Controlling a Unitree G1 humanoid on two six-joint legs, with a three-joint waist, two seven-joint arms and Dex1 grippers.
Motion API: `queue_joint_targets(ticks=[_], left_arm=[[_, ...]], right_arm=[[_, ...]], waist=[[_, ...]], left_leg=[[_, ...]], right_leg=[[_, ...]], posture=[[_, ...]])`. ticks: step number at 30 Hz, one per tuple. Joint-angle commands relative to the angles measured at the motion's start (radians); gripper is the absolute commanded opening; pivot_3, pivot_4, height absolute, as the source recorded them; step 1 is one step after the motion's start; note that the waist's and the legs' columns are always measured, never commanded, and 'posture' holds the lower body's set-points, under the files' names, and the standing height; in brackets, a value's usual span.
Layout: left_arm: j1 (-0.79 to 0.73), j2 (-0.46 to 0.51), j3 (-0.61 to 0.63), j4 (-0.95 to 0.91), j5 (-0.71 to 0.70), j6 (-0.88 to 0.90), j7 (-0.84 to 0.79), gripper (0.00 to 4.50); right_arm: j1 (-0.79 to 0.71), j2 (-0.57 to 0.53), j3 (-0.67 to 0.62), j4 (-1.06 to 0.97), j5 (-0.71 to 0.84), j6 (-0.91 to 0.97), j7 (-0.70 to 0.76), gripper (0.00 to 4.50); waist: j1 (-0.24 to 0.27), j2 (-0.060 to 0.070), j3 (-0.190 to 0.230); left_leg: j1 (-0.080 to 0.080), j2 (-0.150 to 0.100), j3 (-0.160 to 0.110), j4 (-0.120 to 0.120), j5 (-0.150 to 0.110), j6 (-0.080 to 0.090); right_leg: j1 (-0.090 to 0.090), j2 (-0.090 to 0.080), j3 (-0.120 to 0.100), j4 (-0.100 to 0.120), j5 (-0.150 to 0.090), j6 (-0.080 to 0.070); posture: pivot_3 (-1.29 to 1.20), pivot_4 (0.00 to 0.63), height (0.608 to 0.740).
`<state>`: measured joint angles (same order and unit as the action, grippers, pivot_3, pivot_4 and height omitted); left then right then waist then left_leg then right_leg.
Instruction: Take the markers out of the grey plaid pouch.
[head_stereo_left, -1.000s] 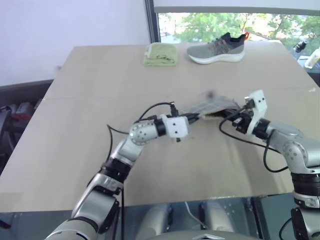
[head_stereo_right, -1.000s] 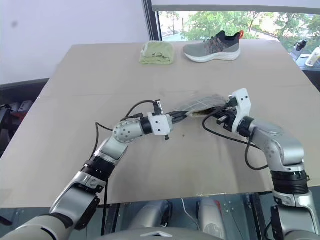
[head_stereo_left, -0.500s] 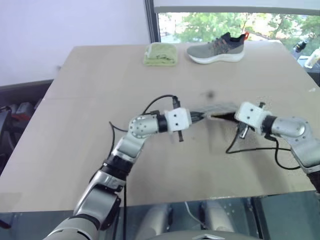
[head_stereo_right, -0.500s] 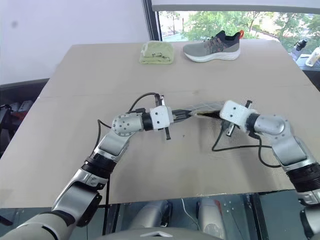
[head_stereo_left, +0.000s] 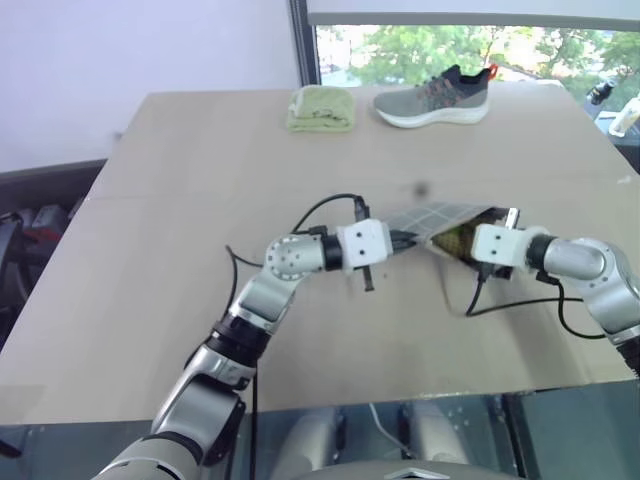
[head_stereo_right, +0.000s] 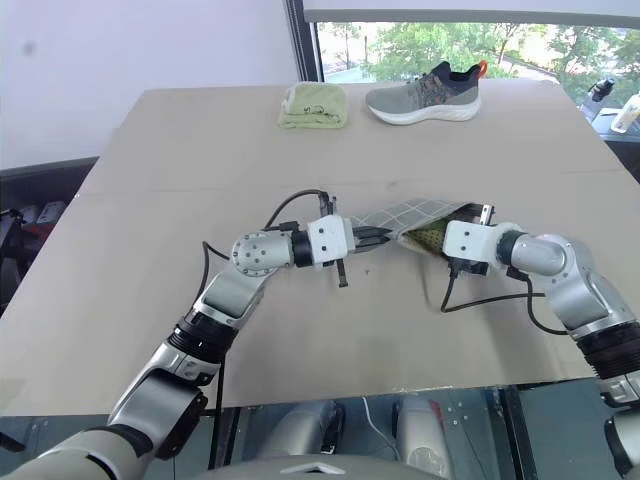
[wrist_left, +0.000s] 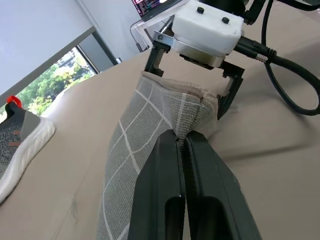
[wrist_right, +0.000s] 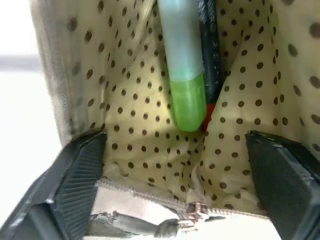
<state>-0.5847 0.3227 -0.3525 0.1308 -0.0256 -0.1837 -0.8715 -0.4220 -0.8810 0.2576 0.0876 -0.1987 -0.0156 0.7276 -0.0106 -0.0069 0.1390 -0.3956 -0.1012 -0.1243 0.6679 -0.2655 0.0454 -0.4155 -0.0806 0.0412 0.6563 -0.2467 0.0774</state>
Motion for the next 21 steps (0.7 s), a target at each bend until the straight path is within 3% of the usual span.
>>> queue_joint_targets(ticks=[1, 8, 21], left_arm=[[-0.008, 0.010, 0.070, -0.070, -0.054, -0.009, 0.009, 0.00], [-0.006, -0.018, 0.075, -0.089, -0.108, 0.042, -0.002, 0.00], [0.045, -0.029, 0.065, -0.202, -0.219, 0.220, -0.079, 0.00]], right_arm=[[0.018, -0.005, -0.051, 0.047, 0.007, 0.060, 0.015, 4.45], [0.001, 0.100, -0.082, -0.126, 0.162, 0.178, 0.093, 4.45], [-0.095, 0.177, -0.027, -0.139, 0.054, 0.147, 0.083, 4.45]], waist=[[0.000, 0.000, 0.000], [0.000, 0.000, 0.000], [-0.001, 0.000, 0.000]], left_leg=[[0.000, 0.000, 0.000, 0.000, 0.000, 0.000], [0.000, 0.000, 0.000, 0.000, 0.000, 0.000], [0.000, 0.000, 0.000, 0.000, 0.000, 0.000]], right_leg=[[0.000, 0.000, 0.000, 0.000, 0.000, 0.000], [0.000, 0.000, 0.000, 0.000, 0.000, 0.000], [0.000, 0.000, 0.000, 0.000, 0.000, 0.000]], posture=[[0.00, 0.150, 0.740], [0.00, 0.150, 0.740], [0.00, 0.150, 0.740]])
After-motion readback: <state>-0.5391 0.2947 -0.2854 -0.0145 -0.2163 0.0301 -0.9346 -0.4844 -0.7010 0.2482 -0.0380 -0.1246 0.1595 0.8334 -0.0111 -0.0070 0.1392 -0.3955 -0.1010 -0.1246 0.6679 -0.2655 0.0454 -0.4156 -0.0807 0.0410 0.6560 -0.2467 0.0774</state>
